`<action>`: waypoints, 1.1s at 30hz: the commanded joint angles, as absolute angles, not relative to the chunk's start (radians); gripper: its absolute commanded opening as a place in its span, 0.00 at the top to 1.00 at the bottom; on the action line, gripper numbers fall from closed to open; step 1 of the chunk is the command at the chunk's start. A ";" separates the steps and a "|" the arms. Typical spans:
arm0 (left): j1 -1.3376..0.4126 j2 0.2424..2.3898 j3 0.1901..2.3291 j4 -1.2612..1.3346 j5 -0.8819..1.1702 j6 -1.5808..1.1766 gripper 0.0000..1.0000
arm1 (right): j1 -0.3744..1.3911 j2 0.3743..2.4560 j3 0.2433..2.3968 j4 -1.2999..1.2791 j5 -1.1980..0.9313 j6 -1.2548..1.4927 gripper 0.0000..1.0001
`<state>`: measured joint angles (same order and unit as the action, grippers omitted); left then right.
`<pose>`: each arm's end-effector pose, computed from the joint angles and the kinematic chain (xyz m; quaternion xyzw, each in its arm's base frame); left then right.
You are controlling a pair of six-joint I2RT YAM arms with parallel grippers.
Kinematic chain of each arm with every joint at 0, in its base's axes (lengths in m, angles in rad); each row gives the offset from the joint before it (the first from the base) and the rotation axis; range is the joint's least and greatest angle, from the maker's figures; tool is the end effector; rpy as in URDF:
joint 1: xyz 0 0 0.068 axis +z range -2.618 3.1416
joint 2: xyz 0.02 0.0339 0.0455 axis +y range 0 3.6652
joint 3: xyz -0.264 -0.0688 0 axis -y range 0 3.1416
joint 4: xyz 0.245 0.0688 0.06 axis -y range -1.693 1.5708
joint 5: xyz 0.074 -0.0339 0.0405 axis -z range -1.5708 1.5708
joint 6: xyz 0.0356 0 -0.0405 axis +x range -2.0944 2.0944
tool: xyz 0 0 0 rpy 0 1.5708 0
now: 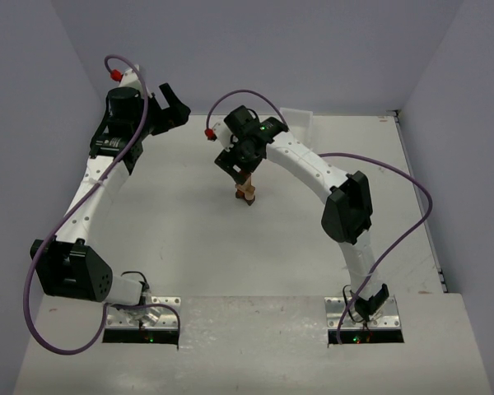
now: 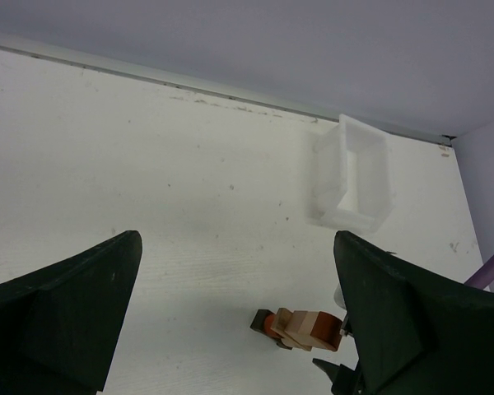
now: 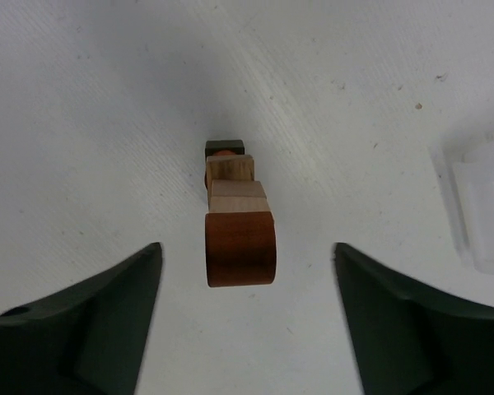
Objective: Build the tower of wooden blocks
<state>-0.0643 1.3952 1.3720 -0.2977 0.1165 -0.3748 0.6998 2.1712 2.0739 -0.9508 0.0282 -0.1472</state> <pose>0.3230 -0.0249 0.3932 -0.0915 0.8051 -0.1733 0.5598 0.3629 0.3042 0.2723 -0.3936 0.8821 0.0574 0.2523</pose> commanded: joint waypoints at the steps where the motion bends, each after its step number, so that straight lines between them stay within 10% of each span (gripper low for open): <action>1: -0.054 1.390 1.371 -0.272 0.124 -0.370 0.00 | 0.696 2.092 2.068 -0.876 0.049 -0.127 0.04; 9: -0.054 1.389 1.387 -0.302 0.085 -0.372 0.00 | 0.649 1.826 1.903 -0.733 0.132 -0.033 0.01; 19: -0.028 1.443 1.430 -0.364 -0.081 -0.404 0.00 | 0.191 1.471 1.374 -0.638 0.326 0.366 0.01; 33: 0.000 1.480 1.451 -0.374 -0.123 -0.426 0.00 | 0.179 1.243 1.014 -0.287 0.424 0.412 0.01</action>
<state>-0.0048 1.4868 1.3940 -0.4018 -0.0934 -0.4185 0.1829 1.3035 1.0314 -0.4694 0.3886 0.4025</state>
